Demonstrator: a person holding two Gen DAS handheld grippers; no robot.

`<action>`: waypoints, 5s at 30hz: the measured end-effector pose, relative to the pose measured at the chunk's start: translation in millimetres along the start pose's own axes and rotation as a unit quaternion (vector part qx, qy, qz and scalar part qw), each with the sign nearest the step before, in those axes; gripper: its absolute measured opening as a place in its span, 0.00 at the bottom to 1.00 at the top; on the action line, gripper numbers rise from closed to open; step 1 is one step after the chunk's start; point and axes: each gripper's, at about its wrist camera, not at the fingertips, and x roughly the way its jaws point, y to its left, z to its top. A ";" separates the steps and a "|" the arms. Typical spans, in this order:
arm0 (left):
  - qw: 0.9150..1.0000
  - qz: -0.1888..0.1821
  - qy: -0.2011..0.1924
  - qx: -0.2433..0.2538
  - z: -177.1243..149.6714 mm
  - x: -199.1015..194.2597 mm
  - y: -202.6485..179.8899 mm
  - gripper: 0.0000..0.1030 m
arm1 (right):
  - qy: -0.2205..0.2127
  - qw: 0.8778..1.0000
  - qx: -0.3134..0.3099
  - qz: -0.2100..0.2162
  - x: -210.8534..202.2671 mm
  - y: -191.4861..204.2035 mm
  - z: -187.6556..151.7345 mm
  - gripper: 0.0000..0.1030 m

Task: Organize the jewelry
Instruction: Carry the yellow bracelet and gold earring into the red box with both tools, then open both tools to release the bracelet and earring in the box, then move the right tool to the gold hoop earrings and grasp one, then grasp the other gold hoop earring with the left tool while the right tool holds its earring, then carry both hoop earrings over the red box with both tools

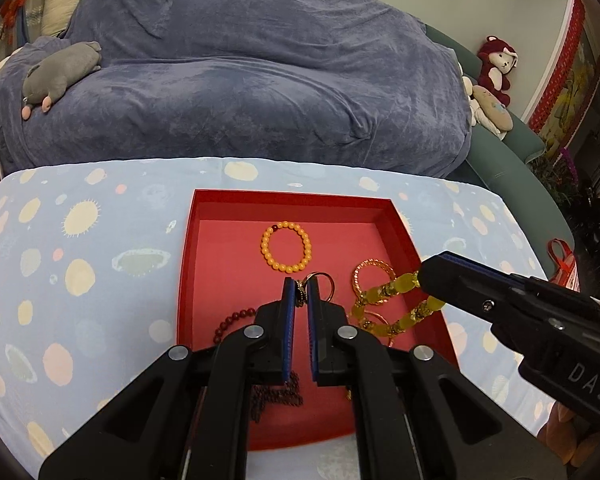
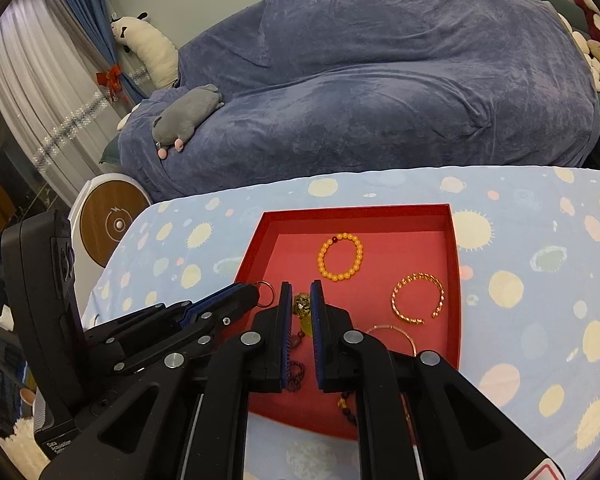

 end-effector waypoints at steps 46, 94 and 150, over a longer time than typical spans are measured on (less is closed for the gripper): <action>0.997 0.063 0.034 -0.039 -122.9 -54.3 7.3 0.34 | 0.068 0.993 0.002 -0.101 -38.6 -36.9 -149.2 0.29; 0.992 0.079 0.094 0.019 -196.0 -26.0 -47.4 0.31 | 0.092 0.988 0.010 -0.126 -35.2 -32.5 -192.0 0.16; 0.996 0.079 -0.033 0.012 -18.4 -53.2 -34.1 0.16 | -0.025 0.994 -0.064 -0.080 -42.4 18.4 -46.3 0.16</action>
